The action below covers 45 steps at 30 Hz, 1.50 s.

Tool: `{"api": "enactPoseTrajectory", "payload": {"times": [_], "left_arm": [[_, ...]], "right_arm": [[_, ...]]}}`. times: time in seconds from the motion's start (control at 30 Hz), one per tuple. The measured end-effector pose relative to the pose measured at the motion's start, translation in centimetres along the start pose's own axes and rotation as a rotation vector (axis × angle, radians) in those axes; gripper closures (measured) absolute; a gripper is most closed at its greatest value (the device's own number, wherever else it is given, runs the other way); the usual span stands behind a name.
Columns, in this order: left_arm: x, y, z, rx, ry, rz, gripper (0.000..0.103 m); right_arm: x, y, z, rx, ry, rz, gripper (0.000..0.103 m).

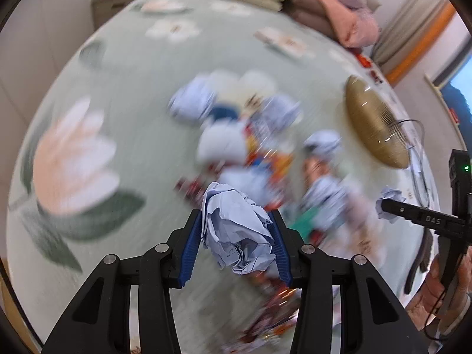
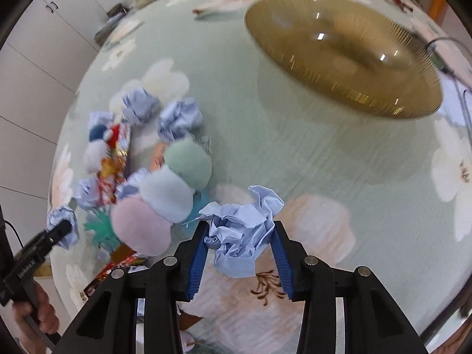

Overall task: Organize objects
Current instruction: 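Carry crumpled paper balls to the gold plate and release them while both tools open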

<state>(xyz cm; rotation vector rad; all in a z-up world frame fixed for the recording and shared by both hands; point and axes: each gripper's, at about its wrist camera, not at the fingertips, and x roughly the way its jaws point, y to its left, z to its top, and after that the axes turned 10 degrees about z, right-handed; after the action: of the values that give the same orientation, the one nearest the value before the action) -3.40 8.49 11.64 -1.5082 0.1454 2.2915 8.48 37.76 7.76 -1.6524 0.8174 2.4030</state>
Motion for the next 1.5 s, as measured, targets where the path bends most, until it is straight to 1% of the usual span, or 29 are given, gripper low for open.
{"api": "enactPoseTrajectory", "payload": {"times": [0.07,0.1,0.13,0.17,0.3,0.33,0.37,0.43,0.5,0.53,0.6,0.63,0.67,0.7,0.73,0.8,0.87,0.93,0.97,1.0,1.07,1.1,1.17,1.2,1.27,1.3,1.37,1.4,1.5], "left_arm": [[-1.1,-1.7,1.9,0.034,-0.038,-0.024,0.061],[-1.6,-3.0,3.0,0.06,-0.059,-0.039,0.061],[-2.0,-4.5,4.1,0.089,-0.08,-0.058,0.061],[-2.2,-6.0,5.1,0.114,-0.093,-0.076,0.061],[-1.8,-11.6,8.6,0.195,-0.112,-0.175,0.061],[-1.6,-13.1,9.3,0.215,-0.117,-0.197,0.061],[-1.0,-15.0,10.3,0.237,-0.118,-0.226,0.061],[0.1,-17.8,11.2,0.26,-0.114,-0.26,0.061],[1.8,-20.8,12.5,0.273,-0.095,-0.276,0.061],[2.5,-22.2,13.0,0.277,-0.086,-0.284,0.061],[4.2,-24.8,14.1,0.276,-0.068,-0.323,0.057],[4.7,-25.7,14.2,0.276,-0.063,-0.326,0.057],[5.4,-26.7,14.5,0.278,-0.061,-0.328,0.053],[6.1,-27.7,14.8,0.284,-0.06,-0.315,0.047],[6.7,-28.3,15.0,0.293,-0.051,-0.282,0.043],[7.9,-29.5,14.9,0.326,-0.049,-0.224,0.041],[8.6,-29.7,14.8,0.343,-0.044,-0.19,0.041],[8.9,-29.6,14.7,0.34,-0.025,-0.194,0.041],[9.2,-29.3,14.9,0.332,-0.022,-0.203,0.041],[9.3,-28.9,14.9,0.319,-0.019,-0.209,0.041],[9.1,-28.1,15.0,0.286,-0.013,-0.216,0.041],[8.9,-27.4,15.0,0.266,-0.009,-0.221,0.041],[8.3,-26.1,15.0,0.237,-0.005,-0.218,0.041],[7.7,-25.1,14.9,0.227,-0.008,-0.207,0.041],[6.4,-23.3,14.4,0.223,-0.024,-0.172,0.041],[5.6,-22.1,14.0,0.226,-0.033,-0.149,0.041],[4.2,-19.7,12.9,0.233,-0.031,-0.072,0.041],[3.8,-18.6,12.3,0.23,-0.024,-0.045,0.041],[2.9,-13.9,10.2,0.182,0.027,0.034,0.041]], "right_arm": [[-1.4,-0.2,1.4,0.007,-0.024,0.007,0.062],[-2.8,-0.5,1.9,0.014,-0.057,0.007,0.062],[-3.2,-0.5,2.9,0.016,-0.073,0.001,0.062],[-4.6,-0.6,4.0,0.019,-0.095,-0.009,0.062],[-8.5,-1.8,6.7,0.036,-0.207,-0.053,0.062],[-8.9,-2.1,7.4,0.044,-0.226,-0.061,0.062],[-9.2,-2.6,8.0,0.051,-0.242,-0.069,0.062],[-9.7,-3.9,9.3,0.071,-0.267,-0.095,0.062],[-9.8,-5.4,10.3,0.098,-0.281,-0.11,0.062],[-9.4,-6.0,10.7,0.119,-0.284,-0.117,0.062],[-9.5,-7.9,11.6,0.163,-0.275,-0.115,0.061],[-9.2,-8.7,12.0,0.178,-0.269,-0.112,0.061],[-8.7,-9.3,12.2,0.188,-0.265,-0.114,0.061],[-8.4,-9.9,12.4,0.19,-0.263,-0.117,0.06],[-8.2,-10.4,12.6,0.184,-0.262,-0.117,0.06],[-7.7,-11.2,12.9,0.165,-0.254,-0.127,0.056],[-7.8,-11.8,13.0,0.152,-0.256,-0.139,0.054],[-8.0,-12.5,12.8,0.159,-0.278,-0.154,0.039],[-8.2,-12.9,12.7,0.164,-0.294,-0.157,0.028],[-8.5,-13.1,12.6,0.166,-0.313,-0.157,0.027],[-9.0,-13.3,12.5,0.159,-0.337,-0.171,0.027],[-9.1,-13.2,12.6,0.151,-0.344,-0.199,0.027],[-9.3,-12.9,12.8,0.134,-0.365,-0.28,0.026],[-9.3,-12.8,12.9,0.13,-0.394,-0.344,0.021],[-9.3,-12.6,12.9,0.144,-0.473,-0.476,0.018],[-9.1,-12.6,13.0,0.146,-0.519,-0.513,0.018],[-8.8,-12.4,13.4,0.149,-0.593,-0.506,0.018],[-8.6,-12.2,13.6,0.156,-0.625,-0.504,0.018],[-7.1,-11.3,14.3,0.146,-0.696,-0.501,0.017]]}}
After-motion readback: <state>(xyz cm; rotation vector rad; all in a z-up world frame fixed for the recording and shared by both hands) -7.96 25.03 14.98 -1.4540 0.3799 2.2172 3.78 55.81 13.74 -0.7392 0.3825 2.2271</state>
